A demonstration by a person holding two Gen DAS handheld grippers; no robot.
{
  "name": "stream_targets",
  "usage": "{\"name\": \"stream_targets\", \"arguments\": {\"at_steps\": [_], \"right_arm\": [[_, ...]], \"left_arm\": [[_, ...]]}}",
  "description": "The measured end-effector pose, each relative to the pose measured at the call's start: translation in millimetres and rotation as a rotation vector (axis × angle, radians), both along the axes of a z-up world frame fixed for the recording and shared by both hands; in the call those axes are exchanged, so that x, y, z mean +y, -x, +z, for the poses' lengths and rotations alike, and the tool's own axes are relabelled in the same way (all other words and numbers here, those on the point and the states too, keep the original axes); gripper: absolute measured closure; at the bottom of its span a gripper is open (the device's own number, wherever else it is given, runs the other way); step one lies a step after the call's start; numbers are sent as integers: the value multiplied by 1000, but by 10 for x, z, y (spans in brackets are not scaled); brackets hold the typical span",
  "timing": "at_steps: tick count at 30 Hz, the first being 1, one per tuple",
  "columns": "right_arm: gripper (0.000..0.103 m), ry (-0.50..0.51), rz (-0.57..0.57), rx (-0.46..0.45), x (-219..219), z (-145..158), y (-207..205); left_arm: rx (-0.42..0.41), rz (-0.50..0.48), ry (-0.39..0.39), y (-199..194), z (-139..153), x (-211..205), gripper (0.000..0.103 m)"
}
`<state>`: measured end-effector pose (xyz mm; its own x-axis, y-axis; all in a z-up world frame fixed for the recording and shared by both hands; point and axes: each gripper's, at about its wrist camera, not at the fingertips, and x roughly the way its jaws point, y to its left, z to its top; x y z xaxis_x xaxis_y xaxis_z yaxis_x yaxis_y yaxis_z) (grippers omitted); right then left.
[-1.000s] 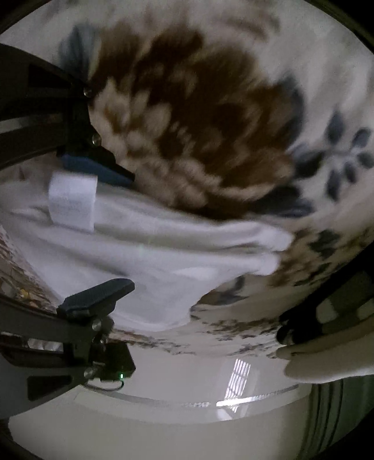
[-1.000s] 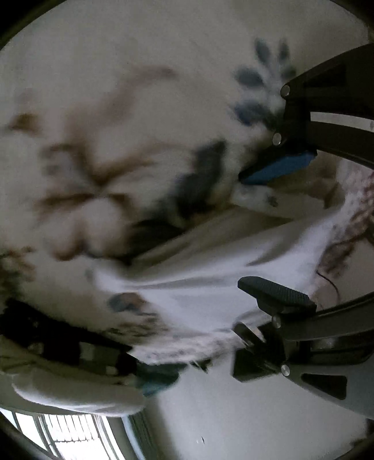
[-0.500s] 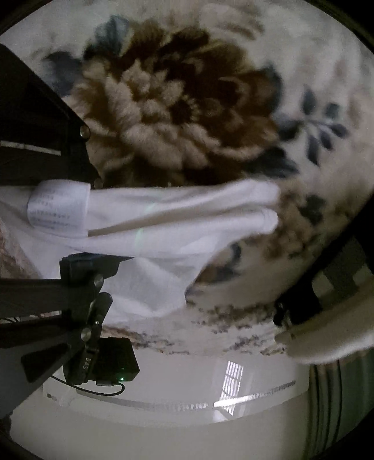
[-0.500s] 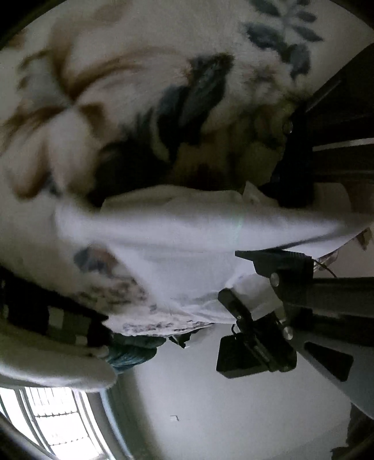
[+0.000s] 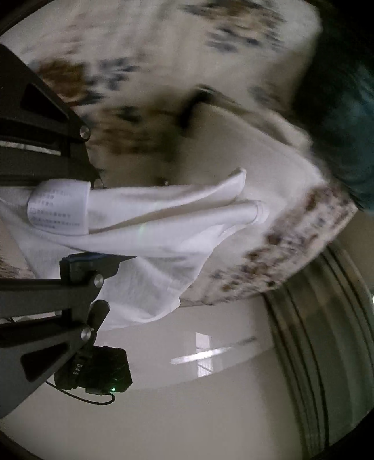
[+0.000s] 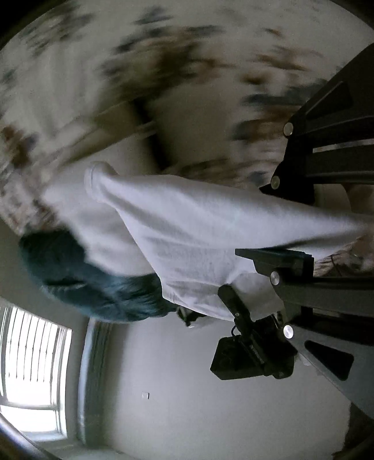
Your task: Fold small clothes
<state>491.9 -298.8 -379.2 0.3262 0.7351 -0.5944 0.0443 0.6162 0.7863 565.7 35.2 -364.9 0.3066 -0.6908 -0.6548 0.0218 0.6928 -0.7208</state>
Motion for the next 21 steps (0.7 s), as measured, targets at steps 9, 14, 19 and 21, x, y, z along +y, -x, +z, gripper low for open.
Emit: {"name": "stream_targets", "arguments": {"at_steps": [9, 14, 19, 21], "right_arm": [[81, 58, 21, -23, 200, -231, -1743], [76, 166, 56, 51, 365, -566, -2093], [27, 467, 30, 43, 444, -339, -2012], [13, 669, 0, 16, 496, -227, -1926]], "left_arm": [[-15, 6, -109, -1505, -282, 87, 82], [37, -44, -248, -1742, -507, 47, 76], [-94, 1, -457, -1528, -168, -63, 63], [-172, 22, -552, -1397, -36, -125, 37]]}}
